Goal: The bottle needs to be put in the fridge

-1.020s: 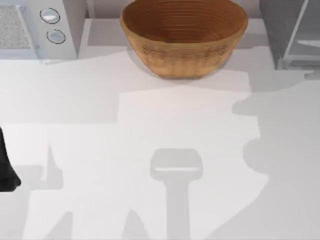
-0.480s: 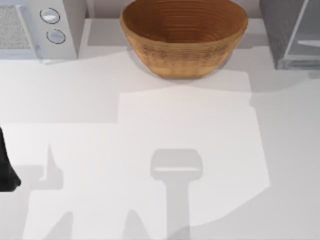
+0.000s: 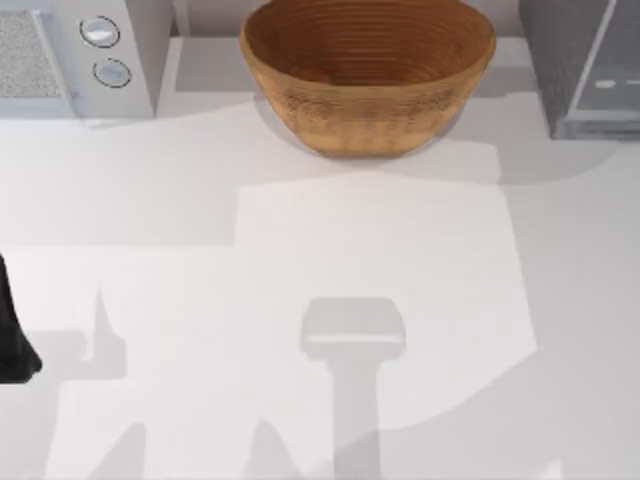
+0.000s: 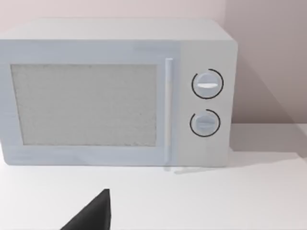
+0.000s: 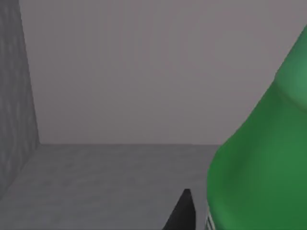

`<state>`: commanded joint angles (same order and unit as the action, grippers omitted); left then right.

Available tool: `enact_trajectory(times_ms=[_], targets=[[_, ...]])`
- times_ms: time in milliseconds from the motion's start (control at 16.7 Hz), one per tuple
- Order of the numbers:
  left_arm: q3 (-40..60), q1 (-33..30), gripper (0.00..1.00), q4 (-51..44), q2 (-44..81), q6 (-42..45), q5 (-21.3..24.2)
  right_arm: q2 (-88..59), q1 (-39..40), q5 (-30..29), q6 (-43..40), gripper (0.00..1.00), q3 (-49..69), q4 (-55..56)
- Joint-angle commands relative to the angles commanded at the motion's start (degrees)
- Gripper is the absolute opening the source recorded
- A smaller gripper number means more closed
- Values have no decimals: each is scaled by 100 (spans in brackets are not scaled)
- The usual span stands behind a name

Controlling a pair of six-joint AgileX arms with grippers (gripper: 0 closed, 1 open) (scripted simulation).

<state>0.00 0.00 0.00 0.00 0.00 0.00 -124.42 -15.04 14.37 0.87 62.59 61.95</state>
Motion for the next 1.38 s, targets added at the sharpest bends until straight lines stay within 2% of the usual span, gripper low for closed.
enact_trajectory(times_ms=[1080,1380], targets=[[0,0,100,0,0,0,0,-1139,209,-240,-5,1,2188,-1085],[0,0,100,0,0,0,0,-1167,219,-249,-8,1,2250,-1125]])
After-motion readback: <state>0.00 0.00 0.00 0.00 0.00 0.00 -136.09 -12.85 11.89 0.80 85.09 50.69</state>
